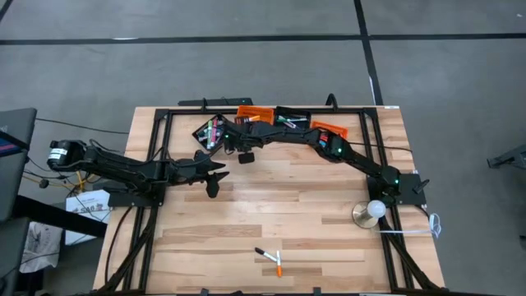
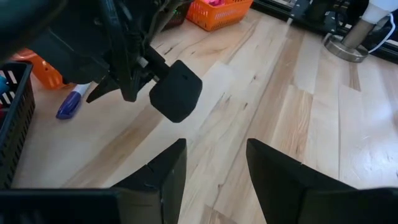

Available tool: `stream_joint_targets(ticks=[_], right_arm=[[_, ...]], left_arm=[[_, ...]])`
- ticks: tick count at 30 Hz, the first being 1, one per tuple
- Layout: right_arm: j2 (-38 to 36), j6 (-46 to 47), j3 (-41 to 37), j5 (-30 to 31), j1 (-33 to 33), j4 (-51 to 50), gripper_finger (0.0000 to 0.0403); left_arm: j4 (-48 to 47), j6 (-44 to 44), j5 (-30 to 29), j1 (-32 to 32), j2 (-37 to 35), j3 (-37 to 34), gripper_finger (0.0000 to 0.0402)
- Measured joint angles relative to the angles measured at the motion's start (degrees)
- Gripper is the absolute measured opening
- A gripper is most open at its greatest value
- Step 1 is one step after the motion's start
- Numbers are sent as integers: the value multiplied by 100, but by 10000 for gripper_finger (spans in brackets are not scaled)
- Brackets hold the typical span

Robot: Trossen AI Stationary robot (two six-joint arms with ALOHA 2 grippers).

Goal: Pick & Place Markers
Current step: Put the small purple highlighter into the left orange bin

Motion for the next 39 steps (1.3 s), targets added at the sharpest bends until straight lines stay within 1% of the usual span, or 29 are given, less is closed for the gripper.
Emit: stream_joint_targets(ticks=[15, 18, 23, 33, 36, 39], right_arm=[[2, -474, -3, 30, 5, -108, 122], [2, -478, -5, 105, 43, -5, 122], [2, -474, -22, 66, 105, 72, 122], [2, -360, -117, 104, 227, -59, 122], [-6, -193, -60, 82, 253, -55, 122], [-39, -165, -38, 85, 206, -107, 122]], left_arm=[[0, -121, 15, 0, 0, 0, 167], [0, -128, 78, 0, 0, 0, 167], [0, -128, 81, -17, 0, 0, 167], [-2, -128, 81, -17, 0, 0, 167], [-2, -112, 81, -18, 0, 0, 167], [-70, 8, 198, -20, 0, 0, 167]])
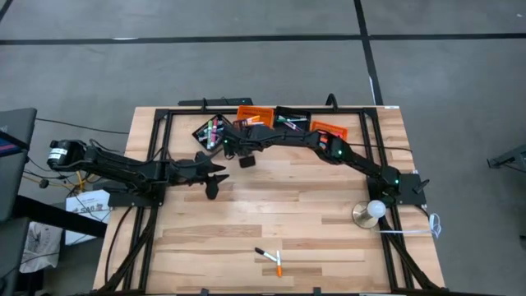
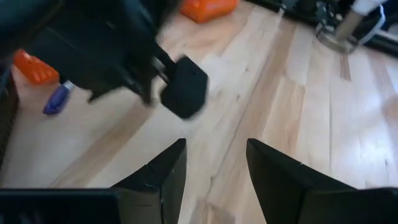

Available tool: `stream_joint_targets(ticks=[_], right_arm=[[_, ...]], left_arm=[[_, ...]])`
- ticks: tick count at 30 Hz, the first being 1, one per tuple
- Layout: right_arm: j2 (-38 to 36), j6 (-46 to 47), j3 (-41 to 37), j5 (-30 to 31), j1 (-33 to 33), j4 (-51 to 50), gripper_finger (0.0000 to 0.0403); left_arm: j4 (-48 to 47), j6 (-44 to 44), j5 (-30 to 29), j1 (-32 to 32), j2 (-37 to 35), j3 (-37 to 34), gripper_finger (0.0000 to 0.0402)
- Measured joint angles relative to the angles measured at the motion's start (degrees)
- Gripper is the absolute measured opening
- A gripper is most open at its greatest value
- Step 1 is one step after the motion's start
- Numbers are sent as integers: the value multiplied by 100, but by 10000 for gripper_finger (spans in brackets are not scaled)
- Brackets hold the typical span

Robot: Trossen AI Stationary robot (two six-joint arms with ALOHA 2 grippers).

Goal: Pick & Place Markers
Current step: Put the small purple highlighter into the left orange bin

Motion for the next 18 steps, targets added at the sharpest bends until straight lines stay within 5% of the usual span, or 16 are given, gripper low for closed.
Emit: stream_joint_targets(ticks=[7, 18], right_arm=[[44, 238, -98, -546, -134, -140, 122], [44, 11, -101, -560, -130, 76, 122]], left_arm=[[-422, 254, 116, 0, 2, 0, 165], [-476, 305, 157, 0, 2, 0, 148]])
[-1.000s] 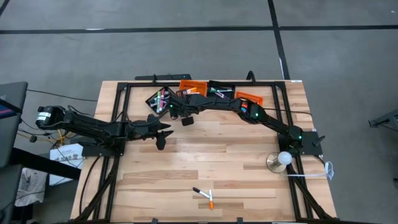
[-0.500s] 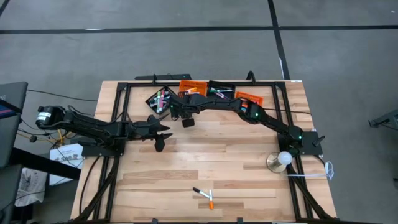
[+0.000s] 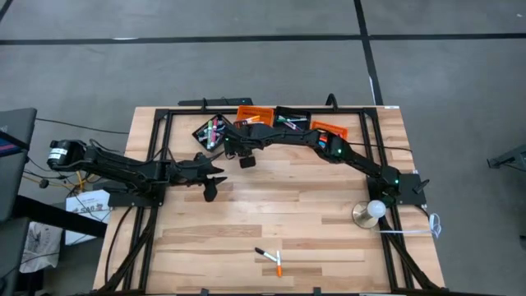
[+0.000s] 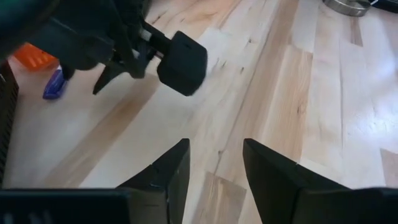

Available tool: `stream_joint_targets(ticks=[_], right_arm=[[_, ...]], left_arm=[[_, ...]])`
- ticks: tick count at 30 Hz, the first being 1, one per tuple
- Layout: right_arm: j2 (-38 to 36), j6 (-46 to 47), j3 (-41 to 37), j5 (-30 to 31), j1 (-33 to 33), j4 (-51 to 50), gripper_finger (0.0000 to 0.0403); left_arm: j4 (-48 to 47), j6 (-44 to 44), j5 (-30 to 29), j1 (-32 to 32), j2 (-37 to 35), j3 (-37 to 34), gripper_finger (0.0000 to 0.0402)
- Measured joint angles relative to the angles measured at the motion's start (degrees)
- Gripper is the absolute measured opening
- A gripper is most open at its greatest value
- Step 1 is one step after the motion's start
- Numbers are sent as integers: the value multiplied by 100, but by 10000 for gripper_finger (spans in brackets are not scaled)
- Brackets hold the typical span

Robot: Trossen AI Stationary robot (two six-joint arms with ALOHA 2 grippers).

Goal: Pick & Place Markers
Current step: Put the small purple highlighter into the left orange bin

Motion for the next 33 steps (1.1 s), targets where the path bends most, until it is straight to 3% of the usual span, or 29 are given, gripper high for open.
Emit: stream_joint_targets(ticks=[3, 7, 15, 26, 33], right_arm=[[0, 16, 0, -29, 0, 4, 122], [139, 288, 28, -697, 2, -42, 121], [321, 307, 42, -365, 243, -235, 121], [-544, 1155, -22, -873, 150, -1297, 121], [-1245, 1514, -19, -849, 175, -1823, 121]], left_arm=[[-20, -15, 195, 0, 0, 0, 147], [-26, -143, 418, 0, 0, 0, 147], [-113, -162, 457, -155, 0, 0, 145], [-116, -63, 452, -339, -11, 0, 145], [-35, 345, -121, -324, -11, 0, 138]])
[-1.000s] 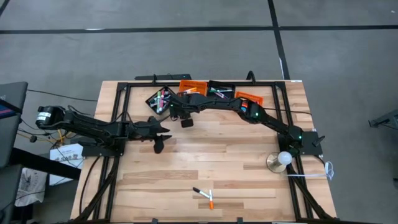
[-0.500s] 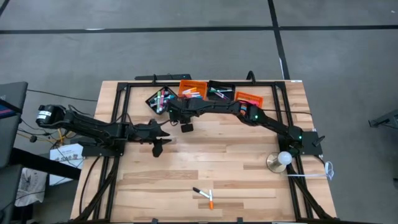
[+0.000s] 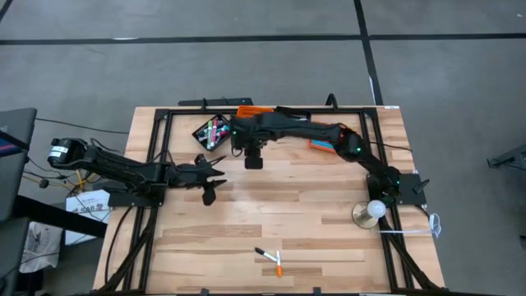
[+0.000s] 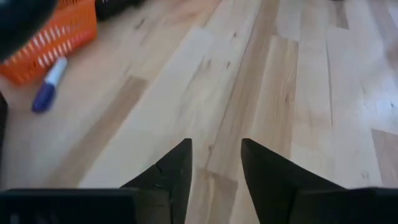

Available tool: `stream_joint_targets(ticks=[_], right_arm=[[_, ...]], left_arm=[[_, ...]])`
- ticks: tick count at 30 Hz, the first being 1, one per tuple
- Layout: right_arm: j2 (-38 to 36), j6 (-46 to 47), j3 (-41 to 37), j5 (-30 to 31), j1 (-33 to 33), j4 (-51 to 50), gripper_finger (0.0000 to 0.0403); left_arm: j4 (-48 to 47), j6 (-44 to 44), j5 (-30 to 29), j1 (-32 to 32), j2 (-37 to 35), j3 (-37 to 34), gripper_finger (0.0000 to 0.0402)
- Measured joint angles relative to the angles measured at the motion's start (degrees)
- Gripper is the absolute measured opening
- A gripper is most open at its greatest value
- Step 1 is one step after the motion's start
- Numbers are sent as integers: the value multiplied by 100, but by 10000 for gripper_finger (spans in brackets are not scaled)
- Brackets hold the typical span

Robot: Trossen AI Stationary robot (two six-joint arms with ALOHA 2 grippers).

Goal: Pick & Place Markers
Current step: Put the small purple highlighter into the left orange bin

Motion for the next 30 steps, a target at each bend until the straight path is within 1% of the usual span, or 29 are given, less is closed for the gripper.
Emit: stream_joint_targets(ticks=[2, 5, 10, 12, 13, 15, 17, 19, 22, 24, 26, 30], right_arm=[[-269, 148, 10, -5, 2, -41, 121], [-587, 336, 10, 34, -56, -79, 122], [-1111, 614, 10, 52, -193, 8, 123], [-1301, 683, -148, 28, -239, 318, 123], [-1455, 725, -351, -28, -262, 590, 123], [-1796, 810, -868, -249, -328, 1184, 123], [-2232, 901, -1564, -380, -371, 1859, 123], [-2688, 992, -2415, -374, -399, 2628, 123], [-3346, 1208, -3870, -370, -405, 3918, 123], [-3828, 1308, -4805, -228, -420, 4631, 123], [-4275, 1430, -5632, 117, -374, 5293, 123], [-4924, 1486, -6985, 824, -235, 6185, 123]], left_arm=[[121, 201, -26, 4, 0, 0, 126], [322, 504, -56, 4, 0, 0, 97], [491, 854, -314, 111, 0, 0, 45], [515, 870, -338, 276, 0, 0, 25], [538, 870, -339, 356, 0, 0, 15], [567, 887, -343, 512, 0, 0, 7], [606, 996, -342, 638, 2, 3, 6], [610, 1038, -317, 736, 54, 95, 5], [627, 1298, -66, 901, 329, 383, 5], [621, 1417, -41, 1011, 725, 643, 5], [562, 1558, -36, 1149, 1229, 957, 5], [103, 1639, -67, 1471, 2490, 1759, 4]])
